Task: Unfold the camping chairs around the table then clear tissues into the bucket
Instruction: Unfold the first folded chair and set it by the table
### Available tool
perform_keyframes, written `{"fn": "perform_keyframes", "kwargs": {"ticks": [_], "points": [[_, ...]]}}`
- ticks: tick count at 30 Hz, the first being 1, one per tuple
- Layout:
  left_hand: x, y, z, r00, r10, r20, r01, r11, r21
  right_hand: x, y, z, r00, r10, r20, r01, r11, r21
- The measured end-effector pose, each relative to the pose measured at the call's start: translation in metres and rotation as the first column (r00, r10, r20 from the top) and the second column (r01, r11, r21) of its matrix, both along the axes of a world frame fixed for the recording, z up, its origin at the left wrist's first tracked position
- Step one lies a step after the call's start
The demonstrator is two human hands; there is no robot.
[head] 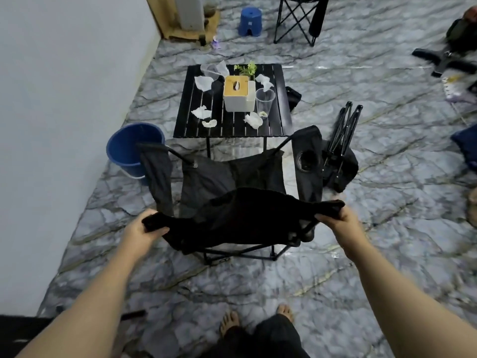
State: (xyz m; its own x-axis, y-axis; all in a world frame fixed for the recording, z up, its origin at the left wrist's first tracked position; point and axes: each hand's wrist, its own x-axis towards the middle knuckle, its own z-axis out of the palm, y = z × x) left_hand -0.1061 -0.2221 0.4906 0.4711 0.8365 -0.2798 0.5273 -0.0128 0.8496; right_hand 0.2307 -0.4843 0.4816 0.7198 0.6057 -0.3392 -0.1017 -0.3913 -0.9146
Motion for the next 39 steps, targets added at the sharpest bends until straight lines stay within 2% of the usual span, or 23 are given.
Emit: {"fn": "perform_keyframes", "kwargs": {"ticks": [4, 6, 9, 13, 19, 26, 28, 31, 33, 35, 36, 37, 39], "points": [[-0.008, 0.003, 0.007, 0.995, -0.063, 0.079, 0.066, 0.997, -0.033, 0.008, -0.003, 0.015, 0.994, 0.113, 0.010, -0.113, 0.992, 0.054], [-0.004, 0.002, 0.006, 0.994, -0.053, 0.092, 0.058, 0.997, -0.050, 0.008, -0.005, 0.020, 0.987, 0.159, 0.018, -0.159, 0.987, 0.017], [0.004, -0.005, 0.004, 0.994, 0.010, 0.109, -0.004, 0.999, -0.054, 0.007, -0.007, 0.021, 0.987, 0.155, 0.032, -0.153, 0.987, -0.049], [0.006, -0.010, 0.006, 0.988, 0.052, 0.147, -0.047, 0.998, -0.038, 0.007, -0.013, 0.025, 0.989, 0.139, 0.041, -0.137, 0.989, -0.049], [0.001, -0.002, 0.009, 0.993, -0.033, 0.112, 0.033, 0.999, 0.000, 0.010, -0.022, 0.032, 0.987, 0.152, 0.044, -0.148, 0.986, -0.081], [-0.019, 0.026, 0.004, 0.985, -0.166, -0.052, 0.164, 0.986, -0.027, 0.018, -0.028, 0.029, 0.977, 0.203, 0.058, -0.196, 0.974, -0.114], [-0.019, 0.024, 0.007, 0.986, -0.168, 0.008, 0.168, 0.985, -0.049, 0.016, -0.026, 0.031, 0.978, 0.204, 0.052, -0.198, 0.975, -0.099], [-0.015, 0.017, 0.018, 0.980, -0.131, 0.153, 0.142, 0.988, -0.062, 0.012, -0.023, 0.041, 0.989, 0.145, -0.016, -0.144, 0.989, 0.043], [-0.016, 0.017, 0.023, 0.974, -0.147, 0.175, 0.158, 0.986, -0.051, 0.010, -0.022, 0.047, 0.974, 0.225, 0.019, -0.226, 0.973, 0.045], [-0.018, 0.017, 0.026, 0.971, -0.220, 0.095, 0.220, 0.976, 0.012, 0.010, -0.021, 0.048, 0.928, 0.329, 0.174, -0.318, 0.944, -0.089], [-0.018, 0.016, 0.028, 0.963, -0.269, 0.011, 0.267, 0.960, 0.082, 0.010, -0.021, 0.047, 0.874, 0.377, 0.305, -0.333, 0.924, -0.188], [-0.019, 0.013, 0.030, 0.948, -0.310, -0.071, 0.318, 0.933, 0.172, 0.007, -0.020, 0.048, 0.783, 0.422, 0.457, -0.326, 0.904, -0.277], [-0.017, 0.005, 0.030, 0.924, -0.347, -0.162, 0.382, 0.863, 0.332, 0.001, -0.015, 0.047, 0.488, 0.503, 0.713, -0.320, 0.863, -0.390]]}}
